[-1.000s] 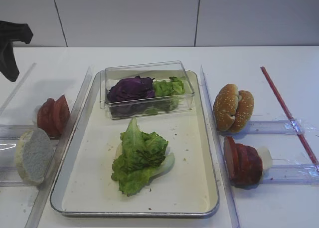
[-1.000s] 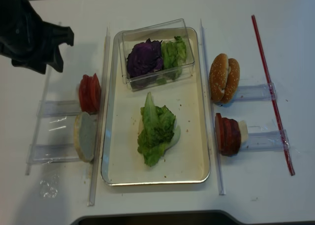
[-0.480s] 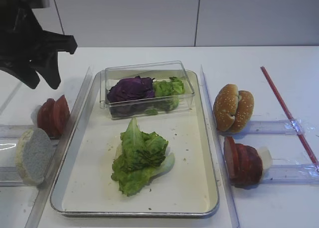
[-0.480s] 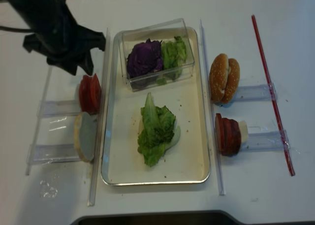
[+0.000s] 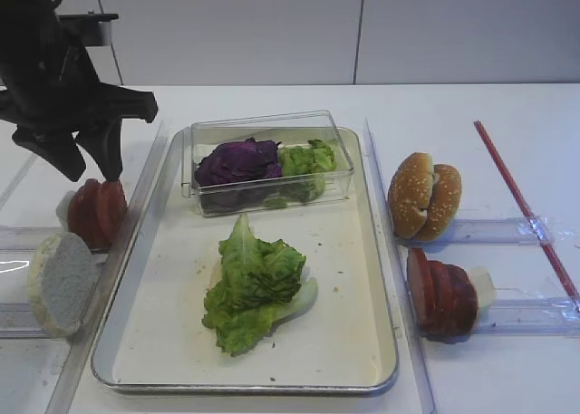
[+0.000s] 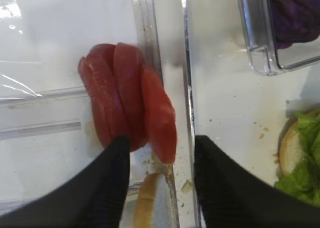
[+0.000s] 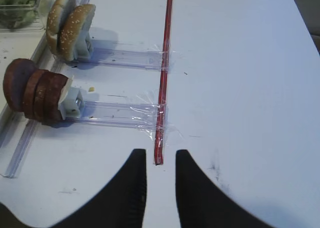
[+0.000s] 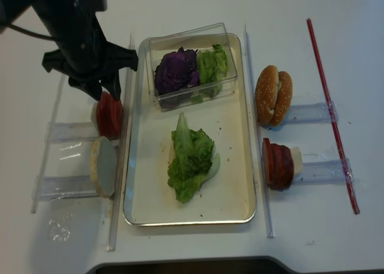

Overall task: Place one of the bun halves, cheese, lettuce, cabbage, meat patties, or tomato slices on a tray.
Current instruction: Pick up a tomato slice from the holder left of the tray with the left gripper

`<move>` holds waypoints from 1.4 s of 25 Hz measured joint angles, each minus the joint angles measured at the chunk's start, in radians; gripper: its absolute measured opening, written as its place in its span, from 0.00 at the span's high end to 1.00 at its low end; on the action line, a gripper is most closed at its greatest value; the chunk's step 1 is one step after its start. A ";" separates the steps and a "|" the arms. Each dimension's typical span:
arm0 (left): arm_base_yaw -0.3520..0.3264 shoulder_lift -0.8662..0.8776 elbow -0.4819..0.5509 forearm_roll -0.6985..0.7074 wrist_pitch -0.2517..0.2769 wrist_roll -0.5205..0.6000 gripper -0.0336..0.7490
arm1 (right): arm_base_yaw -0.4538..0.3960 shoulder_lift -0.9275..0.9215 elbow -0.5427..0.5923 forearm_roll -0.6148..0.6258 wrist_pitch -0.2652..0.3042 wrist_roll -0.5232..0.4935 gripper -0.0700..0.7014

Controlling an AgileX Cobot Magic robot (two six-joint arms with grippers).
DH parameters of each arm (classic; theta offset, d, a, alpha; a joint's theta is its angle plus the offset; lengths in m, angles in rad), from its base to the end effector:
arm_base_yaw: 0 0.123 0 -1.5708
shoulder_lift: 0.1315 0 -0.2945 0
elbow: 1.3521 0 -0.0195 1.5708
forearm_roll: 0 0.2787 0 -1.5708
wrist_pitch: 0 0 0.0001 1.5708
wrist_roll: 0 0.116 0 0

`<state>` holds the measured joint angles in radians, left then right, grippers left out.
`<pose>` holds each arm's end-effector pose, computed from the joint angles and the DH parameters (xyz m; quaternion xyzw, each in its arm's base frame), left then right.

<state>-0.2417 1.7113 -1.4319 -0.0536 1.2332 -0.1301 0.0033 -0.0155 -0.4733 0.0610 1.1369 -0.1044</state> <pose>0.3609 -0.0950 0.2579 0.0486 0.9958 -0.0388 0.0666 0.0286 0.0065 0.2636 -0.0492 0.8734 0.0059 0.4845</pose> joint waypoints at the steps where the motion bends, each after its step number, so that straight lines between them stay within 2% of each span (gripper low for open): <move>1: 0.000 0.007 0.000 0.000 -0.002 0.000 0.58 | 0.000 0.000 0.000 0.000 0.000 0.000 0.68; 18: -0.002 0.101 -0.007 -0.036 -0.008 0.000 0.58 | 0.000 0.000 0.000 0.000 0.000 0.000 0.68; 25: -0.035 0.136 -0.016 -0.035 -0.008 0.000 0.59 | 0.000 0.000 0.000 0.000 0.000 0.000 0.68; 30: -0.043 0.151 -0.020 0.015 -0.010 -0.040 0.63 | 0.000 0.000 0.000 0.000 0.000 0.000 0.68; 35: -0.045 0.156 -0.028 0.054 -0.012 -0.072 0.74 | 0.000 0.000 0.000 0.000 0.000 0.000 0.68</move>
<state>-0.2866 1.8670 -1.4603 0.0000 1.2213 -0.2016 0.0033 -0.0155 -0.4733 0.0610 1.1369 -0.1044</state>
